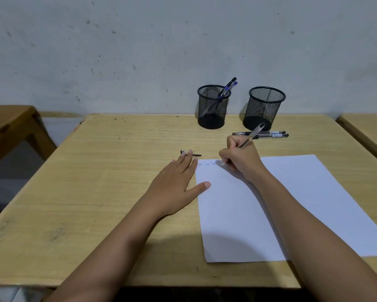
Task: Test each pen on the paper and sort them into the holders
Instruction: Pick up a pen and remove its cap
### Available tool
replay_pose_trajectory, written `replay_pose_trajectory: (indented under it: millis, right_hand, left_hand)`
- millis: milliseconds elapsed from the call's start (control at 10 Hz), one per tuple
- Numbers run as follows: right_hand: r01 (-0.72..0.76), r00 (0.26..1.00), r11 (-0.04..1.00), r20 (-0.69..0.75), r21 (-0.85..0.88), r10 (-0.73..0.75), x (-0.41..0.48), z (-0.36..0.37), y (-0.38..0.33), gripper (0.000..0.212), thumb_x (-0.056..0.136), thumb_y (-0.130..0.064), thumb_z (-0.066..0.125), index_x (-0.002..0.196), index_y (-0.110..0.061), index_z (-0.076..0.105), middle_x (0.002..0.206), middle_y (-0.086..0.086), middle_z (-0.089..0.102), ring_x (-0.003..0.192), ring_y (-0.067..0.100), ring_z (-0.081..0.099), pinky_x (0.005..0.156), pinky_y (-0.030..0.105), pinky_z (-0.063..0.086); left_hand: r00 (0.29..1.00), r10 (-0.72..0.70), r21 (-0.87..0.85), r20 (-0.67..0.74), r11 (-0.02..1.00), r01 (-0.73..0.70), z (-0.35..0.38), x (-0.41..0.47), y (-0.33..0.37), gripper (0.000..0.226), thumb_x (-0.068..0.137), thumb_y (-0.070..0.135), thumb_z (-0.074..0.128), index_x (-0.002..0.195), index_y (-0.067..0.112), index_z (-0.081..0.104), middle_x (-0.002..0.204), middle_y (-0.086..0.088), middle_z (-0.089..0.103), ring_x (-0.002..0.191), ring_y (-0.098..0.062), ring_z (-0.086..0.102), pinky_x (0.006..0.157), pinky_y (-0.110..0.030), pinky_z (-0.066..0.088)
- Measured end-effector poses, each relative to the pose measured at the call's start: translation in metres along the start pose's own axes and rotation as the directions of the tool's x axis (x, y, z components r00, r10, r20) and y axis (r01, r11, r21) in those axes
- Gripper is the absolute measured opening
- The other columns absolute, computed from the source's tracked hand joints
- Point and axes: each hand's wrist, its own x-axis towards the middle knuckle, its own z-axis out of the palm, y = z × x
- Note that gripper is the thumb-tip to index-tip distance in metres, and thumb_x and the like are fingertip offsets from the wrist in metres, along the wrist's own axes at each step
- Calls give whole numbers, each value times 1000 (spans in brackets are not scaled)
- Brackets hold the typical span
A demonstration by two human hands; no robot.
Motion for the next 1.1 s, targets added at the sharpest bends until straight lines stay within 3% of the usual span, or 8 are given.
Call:
replay_pose_trajectory:
  millis: [200,500,800,1000,1100]
  right_hand:
    - [-14,1000,1000,-25,4,14,-1,1,0,23,66,20,50,56,4,36,54,7,22,34,9,26,35,14,26]
    - [38,997,996,-61,-77,-43,5,0,8,25,61,15,54,54,4,32,56,10,25,45,17,26,43,21,25]
    - [66,993,994,-86,-91,-74,5,0,11,24,48,-2,53,53,4,30,54,8,25,52,21,25,51,30,24]
    - [60,995,993,-74,-104,-68,5,-1,9,28,49,1,54,48,-10,28,52,5,23,50,18,24,50,27,24]
    - [60,996,995,-59,-79,-65,3,-2,8,26,53,7,54,51,-2,30,52,4,22,49,16,23,48,25,23]
  left_hand:
    - [1000,-4,0,-1,1000,4,1,1,-1,74,92,61,28,149,23,2,157,9,-13,142,-2,-14,117,-25,-4]
    - [1000,-1,-5,-5,1000,1,-1,0,1,73,92,60,29,149,23,3,157,9,-12,142,-1,-13,116,-23,-4]
    - [1000,0,-19,-11,1000,0,-1,0,1,73,92,60,30,149,23,4,157,9,-11,143,-1,-12,116,-24,-4]
    - [1000,0,-23,-21,1000,-1,-1,0,0,73,91,60,30,149,23,4,157,10,-10,143,-1,-12,116,-24,-3]
    - [1000,3,-31,-31,1000,-4,-1,0,0,74,91,61,32,149,23,6,157,10,-9,143,-1,-11,117,-24,-2]
